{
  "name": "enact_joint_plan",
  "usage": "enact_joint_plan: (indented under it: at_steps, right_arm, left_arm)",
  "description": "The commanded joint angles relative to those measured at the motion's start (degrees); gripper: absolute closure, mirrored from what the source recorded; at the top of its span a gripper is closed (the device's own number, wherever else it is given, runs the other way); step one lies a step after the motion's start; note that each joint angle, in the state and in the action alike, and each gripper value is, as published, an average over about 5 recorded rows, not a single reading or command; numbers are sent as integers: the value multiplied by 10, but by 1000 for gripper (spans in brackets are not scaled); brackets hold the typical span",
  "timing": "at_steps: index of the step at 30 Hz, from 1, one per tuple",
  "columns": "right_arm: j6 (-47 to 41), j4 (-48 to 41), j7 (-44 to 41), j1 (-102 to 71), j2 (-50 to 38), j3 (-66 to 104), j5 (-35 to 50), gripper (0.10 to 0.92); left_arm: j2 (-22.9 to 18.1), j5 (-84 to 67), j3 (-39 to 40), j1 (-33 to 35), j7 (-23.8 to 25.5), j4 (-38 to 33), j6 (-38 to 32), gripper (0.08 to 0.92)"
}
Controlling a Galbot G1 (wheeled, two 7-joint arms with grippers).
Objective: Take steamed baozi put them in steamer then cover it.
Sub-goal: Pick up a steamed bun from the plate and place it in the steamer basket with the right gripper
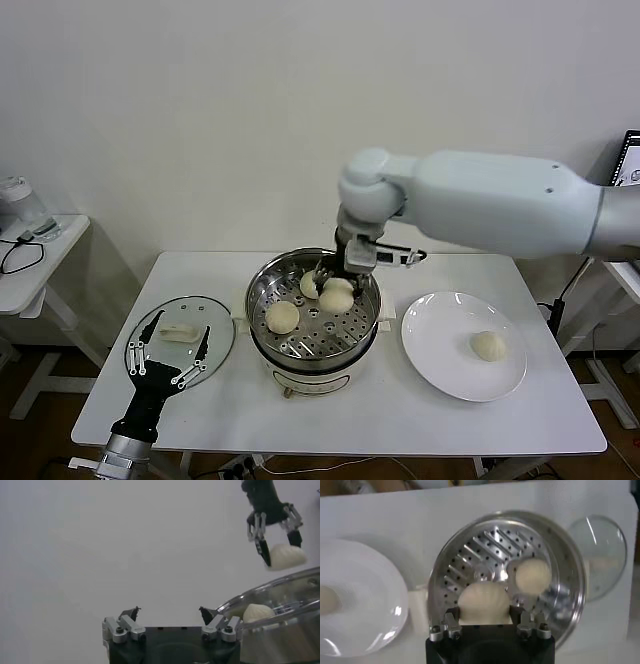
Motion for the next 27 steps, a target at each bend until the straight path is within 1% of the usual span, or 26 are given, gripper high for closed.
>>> enact_joint_plan:
  at_steps: [1,8,18,23,27]
  right_arm:
    - [50,9,17,-59,44,4,-68,347]
    - [63,0,16,-81,54,9,-87,347]
    - [71,1,10,-92,46,9,-100,337]
    - [71,1,9,-96,45,10,-105,315]
    - [72,1,10,-94,44,14,-109,257]
  left_arm:
    - [0,-1,-2,0,1,3,-1,177]
    - [0,-2,-5,0,1,5,-4,177]
    - [-1,-3,-4,0,1,5,-6,177]
    - [-1,-3,-5,0,0,7,-6,177]
    - [-1,-3,-5,-1,0,8,-7,177]
